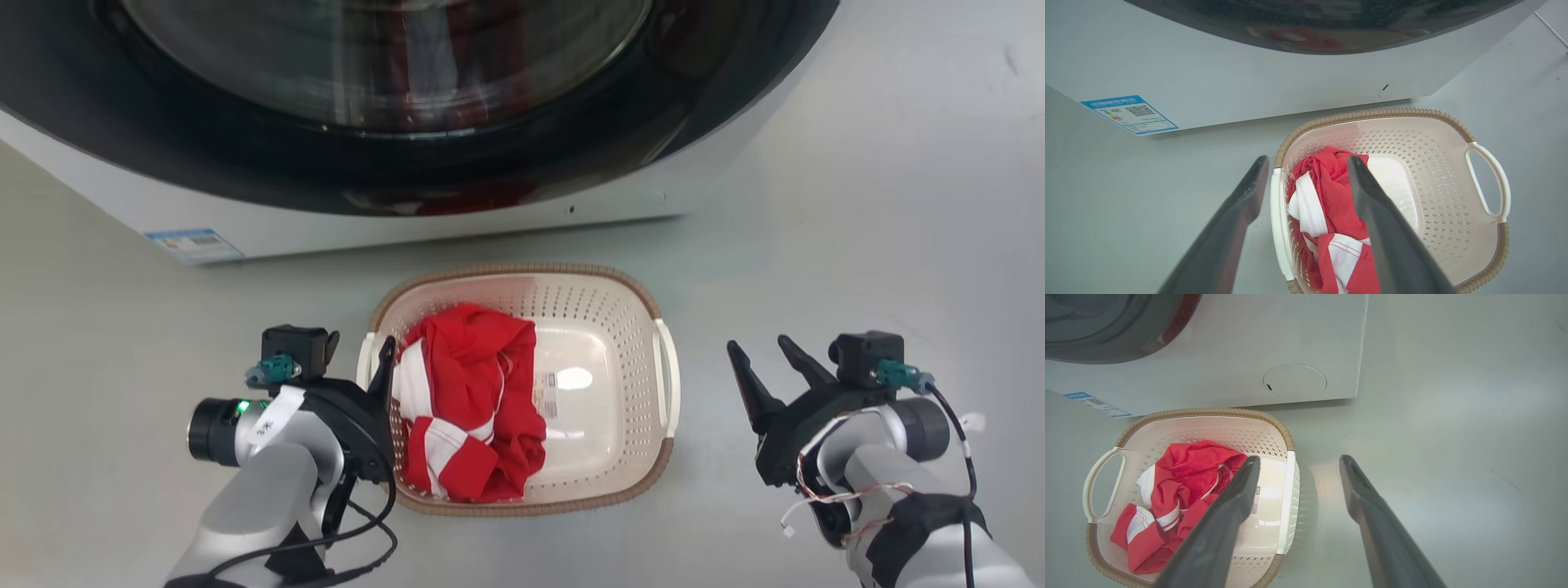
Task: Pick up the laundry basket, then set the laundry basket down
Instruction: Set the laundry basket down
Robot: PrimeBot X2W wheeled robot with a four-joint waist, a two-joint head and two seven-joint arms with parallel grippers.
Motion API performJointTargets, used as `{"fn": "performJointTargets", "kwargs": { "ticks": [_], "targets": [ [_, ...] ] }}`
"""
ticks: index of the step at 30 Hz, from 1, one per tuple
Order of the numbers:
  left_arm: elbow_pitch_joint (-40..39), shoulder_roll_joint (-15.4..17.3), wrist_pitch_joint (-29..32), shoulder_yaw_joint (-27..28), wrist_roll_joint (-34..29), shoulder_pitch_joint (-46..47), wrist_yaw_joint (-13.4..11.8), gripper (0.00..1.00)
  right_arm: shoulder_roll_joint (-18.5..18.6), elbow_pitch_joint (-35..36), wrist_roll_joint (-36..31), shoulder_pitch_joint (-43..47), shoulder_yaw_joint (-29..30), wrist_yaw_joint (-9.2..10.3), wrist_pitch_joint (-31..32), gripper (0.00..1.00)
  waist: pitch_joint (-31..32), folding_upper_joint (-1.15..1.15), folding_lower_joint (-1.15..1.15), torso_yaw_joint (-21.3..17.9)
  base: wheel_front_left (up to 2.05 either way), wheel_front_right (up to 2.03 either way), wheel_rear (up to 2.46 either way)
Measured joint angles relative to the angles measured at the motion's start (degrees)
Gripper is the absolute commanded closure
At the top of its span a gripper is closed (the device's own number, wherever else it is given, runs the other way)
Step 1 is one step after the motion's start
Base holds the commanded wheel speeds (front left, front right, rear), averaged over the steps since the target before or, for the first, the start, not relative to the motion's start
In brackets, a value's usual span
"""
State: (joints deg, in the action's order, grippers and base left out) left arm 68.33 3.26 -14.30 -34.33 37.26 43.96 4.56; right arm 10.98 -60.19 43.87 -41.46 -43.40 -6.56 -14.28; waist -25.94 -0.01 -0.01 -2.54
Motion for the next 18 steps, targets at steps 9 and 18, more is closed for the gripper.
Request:
{"fn": "performJointTargets", "kwargs": {
  "ticks": [9,18],
  "targets": [
    [-7.5,1.0,0.0,2.7,0.0,-6.0,-1.6,0.0,1.7,6.8,-1.1,5.9,4.2,3.81,0.0,0.0,7.2,0.01,0.0,0.2,0.0,0.0,0.0],
    [-19.9,4.3,0.0,5.5,-2.3,-14.2,-5.3,0.0,4.8,16.8,-4.9,11.5,8.6,8.39,0.0,0.0,13.9,0.0,0.0,0.3,0.0,0.0,0.0]
  ]
}}
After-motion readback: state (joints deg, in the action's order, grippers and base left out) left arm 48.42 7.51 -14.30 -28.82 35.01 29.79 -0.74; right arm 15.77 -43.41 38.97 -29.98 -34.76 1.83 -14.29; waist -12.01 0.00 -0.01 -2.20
